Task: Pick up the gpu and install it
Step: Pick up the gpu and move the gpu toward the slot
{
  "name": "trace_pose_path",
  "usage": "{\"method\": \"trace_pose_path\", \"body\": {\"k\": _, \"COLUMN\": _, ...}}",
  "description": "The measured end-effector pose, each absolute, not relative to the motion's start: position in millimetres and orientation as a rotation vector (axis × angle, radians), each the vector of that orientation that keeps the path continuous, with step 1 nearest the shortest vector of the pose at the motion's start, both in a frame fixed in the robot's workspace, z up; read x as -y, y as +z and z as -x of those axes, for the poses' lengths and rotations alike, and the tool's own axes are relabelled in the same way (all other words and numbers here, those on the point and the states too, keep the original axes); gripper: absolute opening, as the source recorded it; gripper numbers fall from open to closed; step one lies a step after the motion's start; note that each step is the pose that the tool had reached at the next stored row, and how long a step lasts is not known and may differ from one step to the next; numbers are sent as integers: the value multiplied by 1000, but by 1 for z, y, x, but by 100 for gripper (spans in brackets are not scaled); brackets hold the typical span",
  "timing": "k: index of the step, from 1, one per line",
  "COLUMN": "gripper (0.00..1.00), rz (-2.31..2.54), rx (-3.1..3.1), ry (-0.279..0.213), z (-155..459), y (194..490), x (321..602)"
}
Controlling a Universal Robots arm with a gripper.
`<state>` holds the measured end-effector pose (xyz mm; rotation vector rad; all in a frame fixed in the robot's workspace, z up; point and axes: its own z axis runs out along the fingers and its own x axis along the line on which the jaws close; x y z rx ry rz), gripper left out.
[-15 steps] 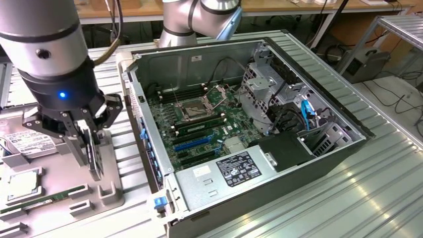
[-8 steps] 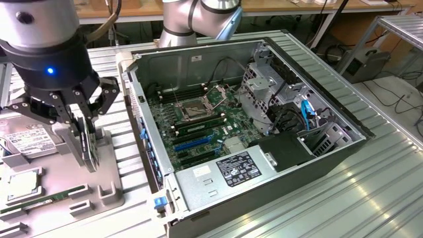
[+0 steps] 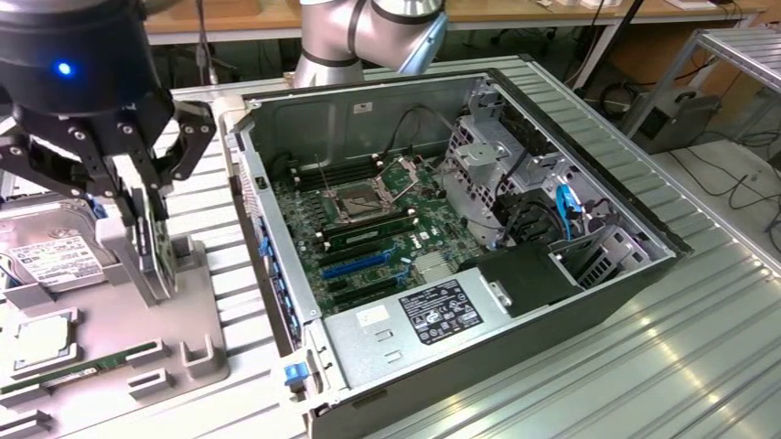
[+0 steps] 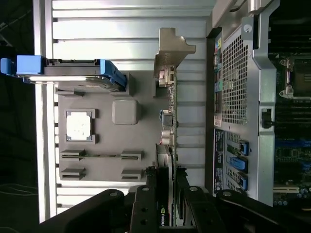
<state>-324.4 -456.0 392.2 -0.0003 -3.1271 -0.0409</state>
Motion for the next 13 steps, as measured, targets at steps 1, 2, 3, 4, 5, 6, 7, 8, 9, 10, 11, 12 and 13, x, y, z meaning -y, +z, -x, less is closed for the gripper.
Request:
{"method": "trace_pose_path", "body": {"k": 1, "gripper": 26, "rz": 0, "rx": 3127, "ry": -41, "z": 324, "y": 396, "x": 457}}
{"method": "trace_pose_path", "body": {"k": 2, "gripper": 26, "rz": 0, "rx": 3127, "ry": -41, "z": 322, "y": 400, "x": 457}}
{"method": "trace_pose_path", "body": {"k": 3, "gripper": 26, "rz": 0, "rx": 3127, "ry": -41, "z": 321, "y": 404, "x": 458}}
{"method": "trace_pose_path", "body": {"k": 4, "gripper": 26, "rz": 0, "rx": 3127, "ry": -41, "z": 318, "y": 409, "x": 459}}
{"method": "trace_pose_path", "body": {"k": 5, "gripper": 26, "rz": 0, "rx": 3127, "ry": -41, "z": 316, "y": 412, "x": 460}}
{"method": "trace_pose_path", "body": {"k": 6, "gripper": 26, "rz": 0, "rx": 3127, "ry": -41, "z": 311, "y": 418, "x": 462}}
{"method": "trace_pose_path", "body": {"k": 7, "gripper": 26, "rz": 0, "rx": 3127, "ry": -42, "z": 307, "y": 420, "x": 463}}
{"method": "trace_pose_path", "body": {"k": 8, "gripper": 26, "rz": 0, "rx": 3127, "ry": -43, "z": 303, "y": 423, "x": 464}}
{"method": "trace_pose_path", "body": {"k": 9, "gripper": 26, "rz": 0, "rx": 3127, "ry": -44, "z": 299, "y": 425, "x": 465}}
{"method": "trace_pose_path", "body": {"k": 10, "gripper": 26, "rz": 0, "rx": 3127, "ry": -45, "z": 295, "y": 428, "x": 467}}
{"method": "trace_pose_path", "body": {"k": 11, "gripper": 26, "rz": 0, "rx": 3127, "ry": -48, "z": 290, "y": 430, "x": 468}}
{"method": "trace_pose_path", "body": {"k": 12, "gripper": 26, "rz": 0, "rx": 3127, "ry": -51, "z": 285, "y": 433, "x": 469}}
{"method": "trace_pose_path", "body": {"k": 13, "gripper": 26, "rz": 0, "rx": 3127, "ry": -56, "z": 278, "y": 437, "x": 470}}
